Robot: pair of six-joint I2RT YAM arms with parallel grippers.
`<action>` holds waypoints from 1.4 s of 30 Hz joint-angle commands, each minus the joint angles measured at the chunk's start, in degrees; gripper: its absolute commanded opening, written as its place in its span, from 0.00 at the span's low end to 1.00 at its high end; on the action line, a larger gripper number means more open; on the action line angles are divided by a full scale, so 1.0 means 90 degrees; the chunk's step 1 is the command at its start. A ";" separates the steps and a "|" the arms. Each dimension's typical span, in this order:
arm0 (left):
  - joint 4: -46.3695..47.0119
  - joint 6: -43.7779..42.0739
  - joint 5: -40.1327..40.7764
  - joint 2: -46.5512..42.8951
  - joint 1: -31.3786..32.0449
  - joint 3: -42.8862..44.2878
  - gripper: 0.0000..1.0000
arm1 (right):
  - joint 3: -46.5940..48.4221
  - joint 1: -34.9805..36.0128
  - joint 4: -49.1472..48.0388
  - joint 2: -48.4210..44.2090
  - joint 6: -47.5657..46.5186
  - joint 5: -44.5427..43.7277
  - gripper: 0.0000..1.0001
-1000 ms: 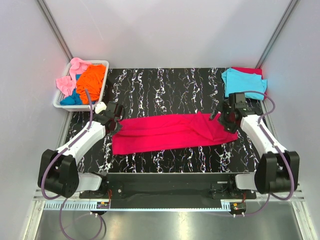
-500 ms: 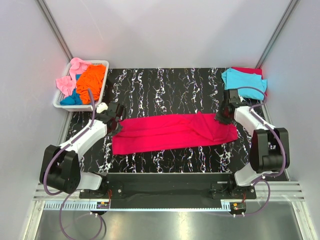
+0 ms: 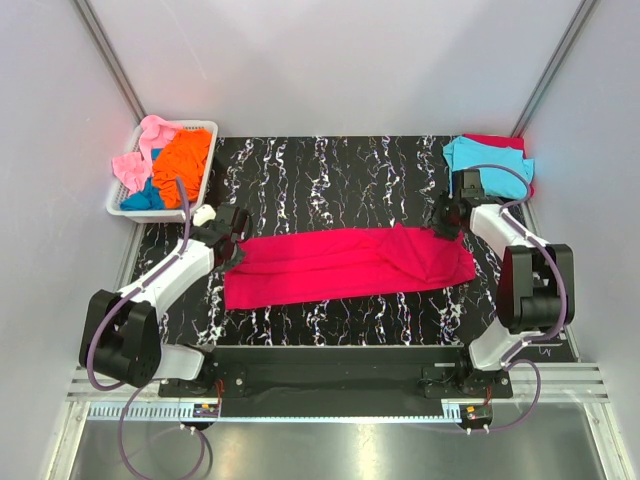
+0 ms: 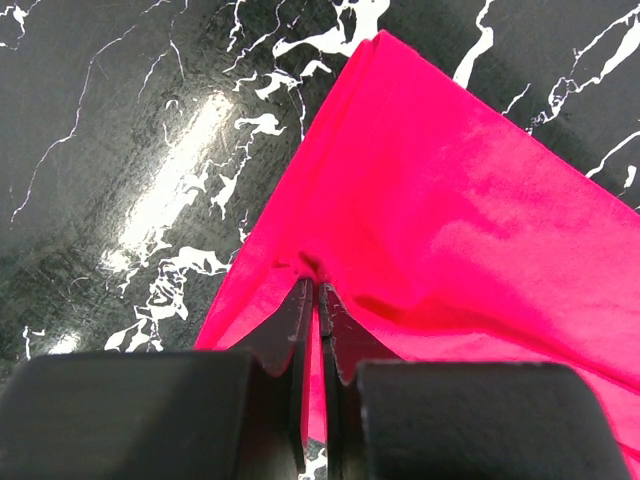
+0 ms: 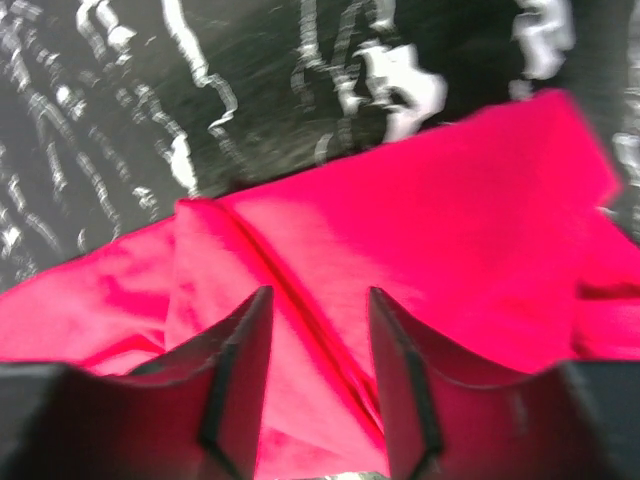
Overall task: Fold and stack the t-shirts
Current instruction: Fold the tshirt
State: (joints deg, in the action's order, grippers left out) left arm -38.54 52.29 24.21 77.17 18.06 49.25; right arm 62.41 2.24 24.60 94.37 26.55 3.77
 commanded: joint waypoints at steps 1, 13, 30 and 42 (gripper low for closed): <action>0.0249 -0.0078 -0.0024 -0.0039 0.0024 0.0182 0.07 | 0.0097 0.0024 -0.0438 0.0130 -0.0224 0.1054 0.55; 0.0259 -0.0078 -0.0033 -0.0039 0.0024 0.0162 0.07 | 0.0106 0.0064 -0.0907 0.0774 -0.0284 0.2140 0.57; 0.0250 -0.0136 -0.0024 -0.0087 0.0024 0.0152 0.07 | 0.0320 0.0317 -0.0634 0.0755 -0.0157 0.2199 0.00; 0.0210 -0.0429 0.0045 -0.0099 -0.0015 0.1136 0.00 | 0.2165 0.0337 0.0556 0.0519 -0.0595 0.1525 0.00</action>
State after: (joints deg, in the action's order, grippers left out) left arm -38.04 50.13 24.16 76.88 18.06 53.74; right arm 76.09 4.78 26.85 100.75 23.64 20.10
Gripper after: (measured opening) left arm 0.024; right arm 0.011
